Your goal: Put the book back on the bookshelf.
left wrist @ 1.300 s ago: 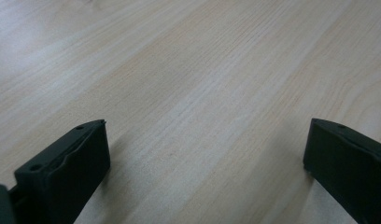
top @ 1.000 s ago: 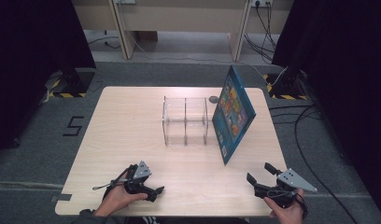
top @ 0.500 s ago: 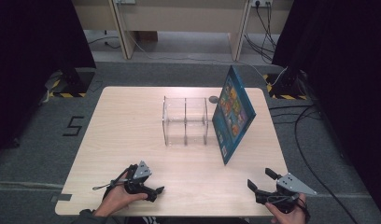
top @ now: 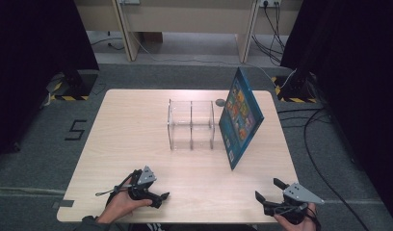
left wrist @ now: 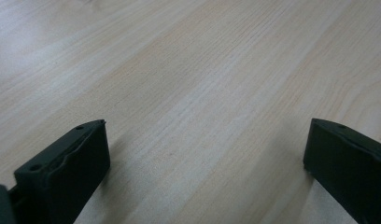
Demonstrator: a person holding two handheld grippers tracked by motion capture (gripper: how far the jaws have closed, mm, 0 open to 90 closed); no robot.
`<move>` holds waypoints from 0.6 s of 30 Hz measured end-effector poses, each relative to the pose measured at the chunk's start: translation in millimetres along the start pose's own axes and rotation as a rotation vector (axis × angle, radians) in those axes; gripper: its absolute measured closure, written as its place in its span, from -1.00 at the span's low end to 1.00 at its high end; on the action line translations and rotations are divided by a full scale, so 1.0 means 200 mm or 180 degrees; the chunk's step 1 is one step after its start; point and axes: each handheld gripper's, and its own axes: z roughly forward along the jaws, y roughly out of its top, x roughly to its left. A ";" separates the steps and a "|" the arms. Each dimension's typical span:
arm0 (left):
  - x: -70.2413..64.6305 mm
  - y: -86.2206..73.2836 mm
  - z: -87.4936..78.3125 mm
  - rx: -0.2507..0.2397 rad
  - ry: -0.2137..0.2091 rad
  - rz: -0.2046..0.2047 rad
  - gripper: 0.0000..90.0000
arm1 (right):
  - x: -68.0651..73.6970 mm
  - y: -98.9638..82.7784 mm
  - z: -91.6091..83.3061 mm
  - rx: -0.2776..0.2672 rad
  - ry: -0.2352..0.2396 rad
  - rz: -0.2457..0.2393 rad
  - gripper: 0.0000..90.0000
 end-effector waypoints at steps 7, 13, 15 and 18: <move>0.00 0.00 0.00 0.0000 0.0002 0.0000 -1.00 | 0.00 -0.02 -0.01 0.0125 0.0000 -0.0031 -0.65; 0.00 0.00 0.00 0.0000 0.0000 0.0000 -1.00 | 0.01 -0.05 0.00 0.0323 0.0023 -0.0123 -0.65; 0.00 0.00 0.00 0.0000 0.0000 0.0000 -1.00 | 0.02 -0.06 0.00 0.0392 0.0056 -0.0153 -0.65; 0.00 0.00 0.00 0.0000 0.0001 0.0000 -1.00 | 0.03 -0.08 -0.01 0.0493 0.0065 -0.0242 -0.65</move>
